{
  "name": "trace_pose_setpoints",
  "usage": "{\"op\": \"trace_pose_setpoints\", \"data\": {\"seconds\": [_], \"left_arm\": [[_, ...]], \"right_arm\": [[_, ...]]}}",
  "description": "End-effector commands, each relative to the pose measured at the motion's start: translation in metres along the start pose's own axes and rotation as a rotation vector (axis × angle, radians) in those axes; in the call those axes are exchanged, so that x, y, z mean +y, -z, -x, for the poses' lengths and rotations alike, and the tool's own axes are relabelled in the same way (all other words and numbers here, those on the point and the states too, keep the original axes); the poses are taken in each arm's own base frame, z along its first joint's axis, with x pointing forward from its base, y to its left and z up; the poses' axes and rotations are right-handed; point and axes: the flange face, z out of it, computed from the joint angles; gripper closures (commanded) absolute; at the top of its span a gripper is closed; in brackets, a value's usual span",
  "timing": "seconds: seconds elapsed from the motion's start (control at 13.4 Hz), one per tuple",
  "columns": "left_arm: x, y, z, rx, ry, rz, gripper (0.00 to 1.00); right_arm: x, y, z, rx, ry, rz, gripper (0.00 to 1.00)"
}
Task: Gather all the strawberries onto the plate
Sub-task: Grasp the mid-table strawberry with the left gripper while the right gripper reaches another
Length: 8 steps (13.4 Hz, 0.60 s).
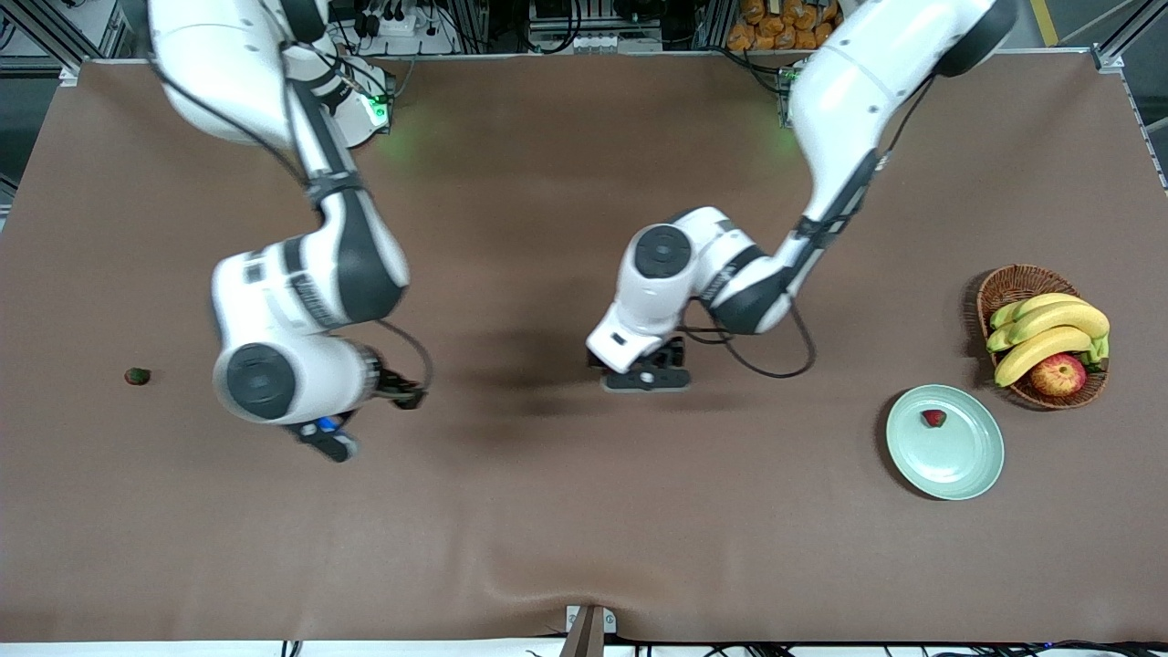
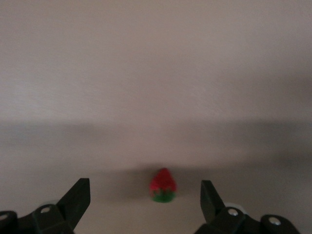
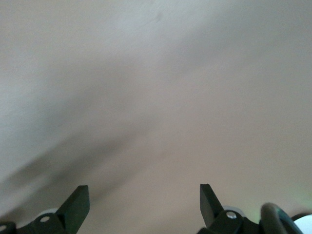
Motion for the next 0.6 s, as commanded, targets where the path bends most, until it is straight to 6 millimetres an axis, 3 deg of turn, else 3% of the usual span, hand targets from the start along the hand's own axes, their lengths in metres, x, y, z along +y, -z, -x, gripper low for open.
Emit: {"op": "trace_pose_setpoints", "data": {"seconds": [0.0, 0.3, 0.52], "left_arm": [[0.015, -0.023, -0.003, 0.034, -0.027, -0.013, 0.00], [0.013, -0.041, 0.002, 0.003, -0.139, -0.020, 0.00], [0.011, -0.053, 0.007, -0.024, -0.171, -0.022, 0.00]], "right_arm": [[0.069, 0.008, -0.029, -0.012, 0.116, 0.021, 0.00], [0.156, 0.005, -0.072, -0.015, 0.285, 0.023, 0.00], [0.219, -0.026, -0.088, 0.025, 0.387, -0.017, 0.00]]}}
